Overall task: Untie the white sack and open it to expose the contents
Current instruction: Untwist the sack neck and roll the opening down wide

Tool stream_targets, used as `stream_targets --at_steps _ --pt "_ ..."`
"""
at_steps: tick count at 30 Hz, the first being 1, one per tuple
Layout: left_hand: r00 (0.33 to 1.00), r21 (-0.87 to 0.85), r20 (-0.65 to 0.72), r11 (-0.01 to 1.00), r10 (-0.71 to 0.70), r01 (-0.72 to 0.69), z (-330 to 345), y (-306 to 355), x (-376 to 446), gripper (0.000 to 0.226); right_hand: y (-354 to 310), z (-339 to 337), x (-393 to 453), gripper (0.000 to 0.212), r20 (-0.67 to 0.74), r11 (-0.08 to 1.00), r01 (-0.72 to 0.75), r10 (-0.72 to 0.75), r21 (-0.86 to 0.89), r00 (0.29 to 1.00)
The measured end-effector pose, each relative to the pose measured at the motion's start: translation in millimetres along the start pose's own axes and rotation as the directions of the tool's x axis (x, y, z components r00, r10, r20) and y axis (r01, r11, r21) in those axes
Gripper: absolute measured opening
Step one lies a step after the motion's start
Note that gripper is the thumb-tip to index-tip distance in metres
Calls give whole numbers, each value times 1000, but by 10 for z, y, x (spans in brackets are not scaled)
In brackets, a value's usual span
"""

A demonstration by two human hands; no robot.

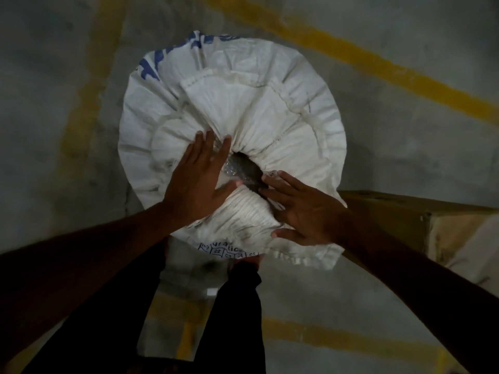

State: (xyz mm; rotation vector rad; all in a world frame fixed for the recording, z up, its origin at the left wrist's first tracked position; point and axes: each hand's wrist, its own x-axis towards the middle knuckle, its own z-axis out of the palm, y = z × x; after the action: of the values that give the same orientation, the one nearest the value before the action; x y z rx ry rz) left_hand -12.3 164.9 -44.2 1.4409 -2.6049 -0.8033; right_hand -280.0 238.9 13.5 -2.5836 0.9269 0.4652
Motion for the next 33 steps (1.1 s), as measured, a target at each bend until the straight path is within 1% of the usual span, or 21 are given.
stream_targets --at_steps 2,3,5,7,8,10,14,16,18,20,22,23,25,27,28,30,31,33 --pt "999 48 7 998 44 -44 56 -3 -68 83 -3 46 -58 53 -50 999 32 -30 32 998" --pt "996 73 1 993 88 -88 75 -11 -96 77 -6 64 -78 52 -61 998 47 -44 50 997" --pt "973 135 -42 967 225 -218 81 -35 -132 57 -26 69 -85 52 -40 996 76 -73 56 997" --pt "928 204 -99 920 359 -334 60 -66 -137 44 -54 60 -60 47 19 993 118 -118 28 993" --pt "908 223 -111 900 405 -374 37 -81 -129 42 -80 50 -47 46 64 990 138 -138 18 988" --pt "882 232 -77 869 465 -438 -37 -91 -94 42 -125 53 -38 45 132 987 162 -161 3 978" --pt "844 191 17 827 536 -529 -164 -90 -87 42 -211 39 -3 40 134 983 172 -180 68 974" --pt "841 182 54 823 539 -539 -221 -89 -118 44 -302 -56 34 41 183 982 162 -178 99 967" --pt "847 187 76 826 527 -531 -256 -129 -171 44 -394 -127 54 49 240 986 106 -136 132 961" --pt "861 172 87 844 501 -508 -262 -198 -234 47 -442 -142 48 63 275 986 40 -83 159 958" --pt "880 170 100 864 464 -475 -261 -256 -289 56 -444 -126 29 70 266 976 -46 -12 211 964" --pt "884 177 105 866 455 -467 -257 -279 -317 61 -441 -109 22 71 243 961 -114 51 253 969" --pt "881 176 104 863 461 -473 -281 -307 -356 67 -436 -111 6 72 218 887 -267 196 376 956" --pt "877 159 114 863 467 -480 -312 -319 -384 67 -447 -152 5 77 285 764 -414 307 495 908" --pt "873 148 136 862 468 -484 -327 -314 -384 67 -459 -180 10 79 338 718 -470 334 513 880" --pt "837 111 210 838 505 -533 -346 -280 -361 64 -509 -245 24 80 415 692 -527 345 494 842" --pt "804 83 240 814 544 -575 -347 -250 -345 61 -550 -267 41 79 435 684 -534 336 496 835" --pt "743 25 300 774 598 -633 -345 -172 -316 57 -629 -252 81 72 431 645 -534 330 547 840"
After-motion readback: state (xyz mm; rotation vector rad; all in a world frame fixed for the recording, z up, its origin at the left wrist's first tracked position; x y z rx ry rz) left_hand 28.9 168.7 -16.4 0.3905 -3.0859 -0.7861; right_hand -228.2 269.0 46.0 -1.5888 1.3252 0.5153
